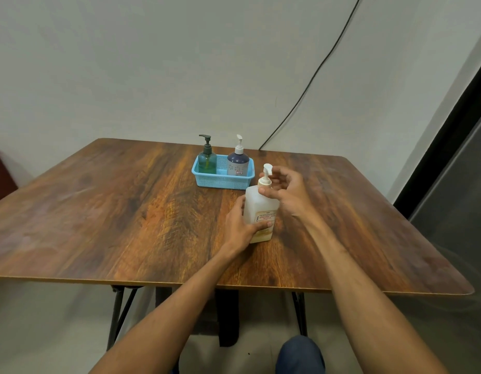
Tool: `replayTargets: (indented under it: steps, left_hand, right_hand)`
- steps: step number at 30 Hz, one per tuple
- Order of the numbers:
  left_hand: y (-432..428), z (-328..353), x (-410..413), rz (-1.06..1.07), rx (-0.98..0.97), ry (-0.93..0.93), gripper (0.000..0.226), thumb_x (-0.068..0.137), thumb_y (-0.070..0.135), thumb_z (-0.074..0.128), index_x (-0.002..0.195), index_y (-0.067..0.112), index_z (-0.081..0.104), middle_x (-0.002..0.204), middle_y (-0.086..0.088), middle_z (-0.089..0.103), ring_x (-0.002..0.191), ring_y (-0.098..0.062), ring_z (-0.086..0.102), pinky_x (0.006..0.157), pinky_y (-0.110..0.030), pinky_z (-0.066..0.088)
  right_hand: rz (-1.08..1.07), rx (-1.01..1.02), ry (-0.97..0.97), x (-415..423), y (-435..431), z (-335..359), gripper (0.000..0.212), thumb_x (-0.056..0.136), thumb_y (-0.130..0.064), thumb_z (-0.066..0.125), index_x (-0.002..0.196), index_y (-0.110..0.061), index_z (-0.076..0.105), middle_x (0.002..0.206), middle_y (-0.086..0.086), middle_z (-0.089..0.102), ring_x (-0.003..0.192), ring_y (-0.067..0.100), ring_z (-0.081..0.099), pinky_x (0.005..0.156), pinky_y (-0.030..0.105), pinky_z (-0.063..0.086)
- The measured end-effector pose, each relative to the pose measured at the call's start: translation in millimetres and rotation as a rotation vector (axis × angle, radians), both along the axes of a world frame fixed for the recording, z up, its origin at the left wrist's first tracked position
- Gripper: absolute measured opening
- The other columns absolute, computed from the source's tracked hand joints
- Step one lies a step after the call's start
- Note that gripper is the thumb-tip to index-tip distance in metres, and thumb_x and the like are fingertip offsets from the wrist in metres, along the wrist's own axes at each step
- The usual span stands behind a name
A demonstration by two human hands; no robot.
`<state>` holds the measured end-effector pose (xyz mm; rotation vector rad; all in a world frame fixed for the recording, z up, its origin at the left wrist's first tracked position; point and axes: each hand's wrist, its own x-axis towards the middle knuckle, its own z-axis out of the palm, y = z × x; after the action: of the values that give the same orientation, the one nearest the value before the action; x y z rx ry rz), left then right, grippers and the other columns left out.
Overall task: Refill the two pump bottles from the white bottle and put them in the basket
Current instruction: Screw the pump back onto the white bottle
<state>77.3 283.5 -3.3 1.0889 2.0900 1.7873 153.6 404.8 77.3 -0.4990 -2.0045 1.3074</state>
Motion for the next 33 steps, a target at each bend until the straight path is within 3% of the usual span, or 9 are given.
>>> replayTargets:
  steps: [3,9,14,19,21,25,27,30,33]
  left_hand:
    - [1,-1,0,-0.008,-0.009,0.002,0.078,0.074,0.022,0.087,0.139,0.015,0.045,0.121,0.008,0.059,0.104,-0.004,0.058,0.074,-0.014,0.051]
    - [-1,0,-2,-0.017,-0.011,-0.023,0.078,0.073,0.019,0.088,0.139,0.016,0.046,0.125,0.001,0.062,0.106,-0.007,0.061,0.078,-0.02,0.055]
    - [0,0,-1,-0.002,-0.017,-0.014,0.077,0.073,0.02,0.088,0.138,0.017,0.046,0.129,0.0,0.061,0.106,-0.006,0.058,0.082,-0.022,0.055]
    - [0,0,0,0.019,-0.003,-0.007,0.077,0.073,0.02,0.088,0.138,0.014,0.048,0.127,-0.001,0.064,0.103,-0.005,0.061,0.078,-0.018,0.055]
    - [0,-1,1,0.036,0.009,-0.002,0.078,0.072,0.02,0.089,0.139,0.013,0.049,0.125,-0.001,0.065,0.102,-0.006,0.063,0.075,-0.016,0.056]
    - [0,-3,4,0.054,0.021,0.016,0.08,0.07,0.023,0.09,0.138,0.015,0.05,0.123,0.0,0.066,0.102,-0.007,0.064,0.075,-0.017,0.057]
    - [-1,-2,5,0.052,0.029,0.017,0.08,0.069,0.022,0.091,0.137,0.015,0.05,0.12,0.004,0.065,0.096,-0.002,0.063,0.072,-0.013,0.055]
    - [-2,-1,3,0.027,0.023,0.017,0.08,0.069,0.023,0.091,0.137,0.015,0.05,0.116,0.007,0.063,0.094,0.002,0.061,0.072,-0.011,0.054]
    - [-2,0,-2,-0.019,-0.003,-0.003,0.083,0.069,0.026,0.091,0.139,0.016,0.048,0.123,0.003,0.063,0.105,-0.007,0.063,0.082,-0.023,0.058]
  right_hand:
    - [-0.049,0.037,-0.005,-1,-1,-1,0.041,0.071,-0.002,0.086,0.108,-0.011,0.073,0.104,0.003,0.075,0.097,0.021,0.071,0.09,0.048,0.058]
    - [-0.09,0.078,0.008,-3,-7,2,0.034,0.067,-0.002,0.088,0.089,-0.022,0.072,0.093,-0.001,0.075,0.088,0.018,0.071,0.08,0.04,0.061]
    - [0.007,0.07,-0.074,-3,1,4,0.033,0.073,-0.011,0.087,0.103,-0.018,0.074,0.105,-0.001,0.075,0.099,0.017,0.071,0.089,0.046,0.059]
    - [-0.088,0.086,-0.046,-7,-5,-1,0.034,0.073,-0.01,0.086,0.105,-0.011,0.076,0.102,-0.002,0.075,0.095,0.015,0.071,0.085,0.047,0.06]
    - [-0.115,0.09,-0.033,-7,-7,-4,0.033,0.071,-0.015,0.087,0.102,-0.018,0.078,0.098,-0.006,0.076,0.092,0.014,0.072,0.083,0.048,0.06]
    - [-0.21,0.151,-0.046,-6,-11,-10,0.035,0.058,-0.057,0.077,0.092,-0.054,0.072,0.094,-0.025,0.074,0.099,0.014,0.068,0.087,0.051,0.055]
    - [-0.225,0.165,-0.043,-8,-11,-12,0.034,0.054,-0.062,0.073,0.088,-0.058,0.07,0.092,-0.027,0.073,0.101,0.013,0.067,0.089,0.051,0.053]
    - [-0.185,0.122,-0.013,-2,-18,-6,0.031,0.063,-0.044,0.083,0.093,-0.044,0.075,0.094,-0.02,0.075,0.096,0.007,0.07,0.089,0.049,0.056]
    - [-0.096,0.053,0.033,3,-19,-2,0.032,0.074,-0.016,0.086,0.105,-0.02,0.075,0.101,-0.008,0.075,0.096,0.009,0.071,0.085,0.037,0.06]
